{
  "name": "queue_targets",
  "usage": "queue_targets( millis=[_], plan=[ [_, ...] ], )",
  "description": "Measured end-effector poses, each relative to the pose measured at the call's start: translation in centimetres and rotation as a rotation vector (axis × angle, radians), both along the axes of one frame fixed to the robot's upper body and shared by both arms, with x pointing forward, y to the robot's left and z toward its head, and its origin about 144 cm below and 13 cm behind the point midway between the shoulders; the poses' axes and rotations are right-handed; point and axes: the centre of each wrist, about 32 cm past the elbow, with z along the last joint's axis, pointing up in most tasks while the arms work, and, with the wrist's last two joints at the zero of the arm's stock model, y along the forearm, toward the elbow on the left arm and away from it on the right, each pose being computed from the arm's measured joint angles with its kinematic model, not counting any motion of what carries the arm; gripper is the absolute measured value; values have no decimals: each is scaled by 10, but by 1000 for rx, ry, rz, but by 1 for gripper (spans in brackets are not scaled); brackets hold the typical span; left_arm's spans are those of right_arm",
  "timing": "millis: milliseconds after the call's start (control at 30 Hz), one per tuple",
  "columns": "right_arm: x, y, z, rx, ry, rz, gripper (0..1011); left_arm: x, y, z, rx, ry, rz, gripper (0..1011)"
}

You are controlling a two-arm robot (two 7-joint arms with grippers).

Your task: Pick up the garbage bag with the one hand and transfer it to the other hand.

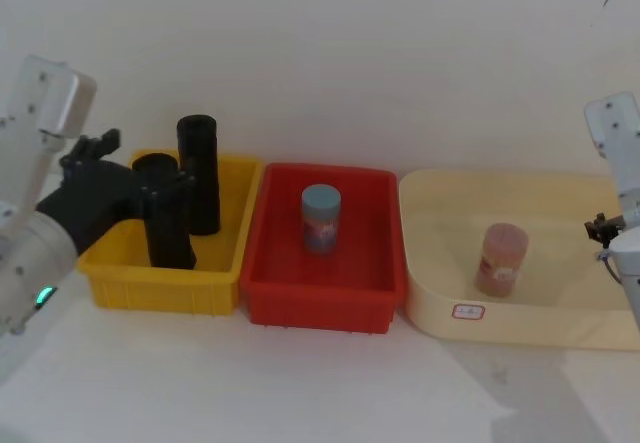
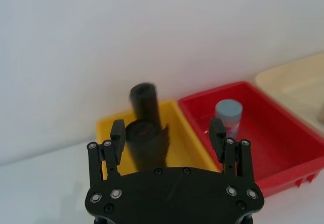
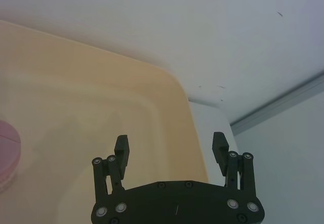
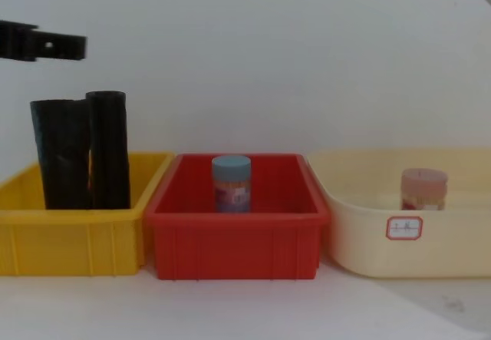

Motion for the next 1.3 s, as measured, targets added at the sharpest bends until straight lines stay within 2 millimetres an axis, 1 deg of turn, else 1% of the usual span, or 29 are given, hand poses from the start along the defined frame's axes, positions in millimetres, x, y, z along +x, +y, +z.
queue_targets(
  millis=[267, 533, 667, 933, 1300],
  plan=[
    [0, 0, 0, -1, 2, -3, 1001, -6, 20, 3, -8, 62, 46, 1001],
    [0, 0, 0, -2, 2, -5, 1001, -2, 32, -2, -8, 117, 37, 1001],
    [0, -1, 0, -2, 2, -6, 1001, 4, 37, -6, -5, 144, 24, 1001],
    [0, -1, 0, -2, 2, -6, 1001, 21, 44, -20, 1, 211, -5, 1001],
    [0, -1, 0, -2, 2, -6, 1001, 44, 48, -37, 14, 268, -30, 1001]
  ],
)
